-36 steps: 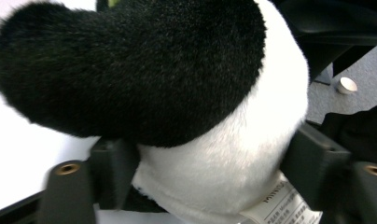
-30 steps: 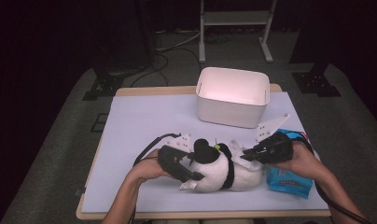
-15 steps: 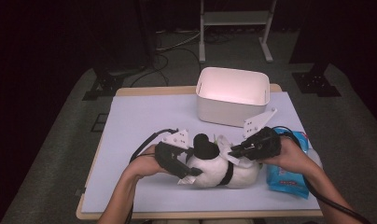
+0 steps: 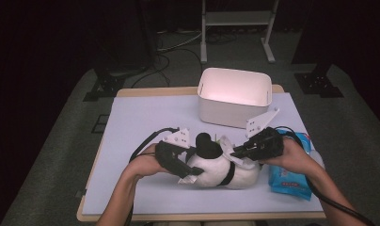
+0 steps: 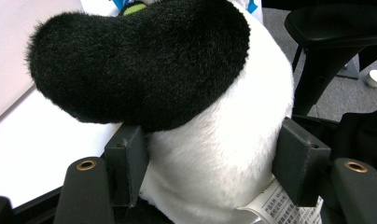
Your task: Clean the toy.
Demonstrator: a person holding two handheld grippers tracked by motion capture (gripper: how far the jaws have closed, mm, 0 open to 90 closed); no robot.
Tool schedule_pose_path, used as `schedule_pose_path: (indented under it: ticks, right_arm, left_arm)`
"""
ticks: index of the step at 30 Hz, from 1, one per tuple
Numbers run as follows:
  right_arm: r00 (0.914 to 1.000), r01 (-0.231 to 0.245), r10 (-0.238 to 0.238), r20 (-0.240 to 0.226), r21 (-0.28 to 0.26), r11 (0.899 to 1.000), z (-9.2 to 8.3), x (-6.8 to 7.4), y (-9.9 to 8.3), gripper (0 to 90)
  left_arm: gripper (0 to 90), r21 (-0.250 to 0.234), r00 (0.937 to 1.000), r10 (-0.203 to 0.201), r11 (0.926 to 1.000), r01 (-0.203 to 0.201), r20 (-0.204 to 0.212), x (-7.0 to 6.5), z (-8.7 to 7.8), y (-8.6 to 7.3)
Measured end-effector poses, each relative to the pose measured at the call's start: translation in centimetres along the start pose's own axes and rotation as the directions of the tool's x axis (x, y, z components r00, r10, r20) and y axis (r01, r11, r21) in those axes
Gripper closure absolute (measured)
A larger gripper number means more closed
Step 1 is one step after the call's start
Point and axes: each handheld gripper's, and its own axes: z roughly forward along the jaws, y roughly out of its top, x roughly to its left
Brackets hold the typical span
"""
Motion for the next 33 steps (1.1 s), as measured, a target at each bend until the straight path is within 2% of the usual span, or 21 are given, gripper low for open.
schedule_pose_path:
  ticks: [8,11,15,21,24,28,33]
  right_arm:
    - [0.9999,0.011,-0.011,-0.004,-0.066,0.998,-0.7,0.3,1.9,83.0]
    - [0.9997,0.023,-0.023,-0.003,-0.065,0.998,-0.7,0.3,2.1,82.6]
    - [0.9999,-0.001,0.0,-0.016,-0.059,0.998,-0.3,0.0,1.0,82.8]
    - [0.9971,-0.062,0.06,-0.047,-0.045,0.997,0.5,-0.5,-1.4,82.7]
    - [0.9969,-0.066,0.064,-0.047,-0.056,0.996,0.4,-0.5,-1.7,82.8]
    - [0.9981,-0.049,0.047,-0.041,-0.056,0.997,-0.2,-0.5,-1.0,82.7]
    - [0.9997,-0.001,-0.001,-0.025,-0.063,0.998,-0.8,-0.2,1.3,82.7]
  left_arm:
    - [34.5,-0.007,0.9997,0.016,0.9999,-0.016,-0.018,-0.2,-1.0,0.8]
    - [34.5,-0.003,0.9994,0.021,0.9998,-0.021,-0.026,-0.3,-1.4,1.0]
    - [34.4,-0.003,0.9995,0.017,0.9999,-0.017,-0.026,-0.4,-1.3,0.7]
    - [34.4,-0.009,0.9997,0.007,0.9999,-0.007,-0.023,-0.2,-1.0,0.4]
    - [34.4,-0.006,0.9996,0.014,0.9999,-0.014,-0.023,-0.2,-0.9,0.7]
    - [34.4,-0.005,0.9997,0.017,0.9998,-0.017,-0.02,-0.3,-0.8,1.1]
    - [34.4,0.002,0.9996,0.021,0.9998,-0.021,-0.019,-0.3,-0.7,1.4]
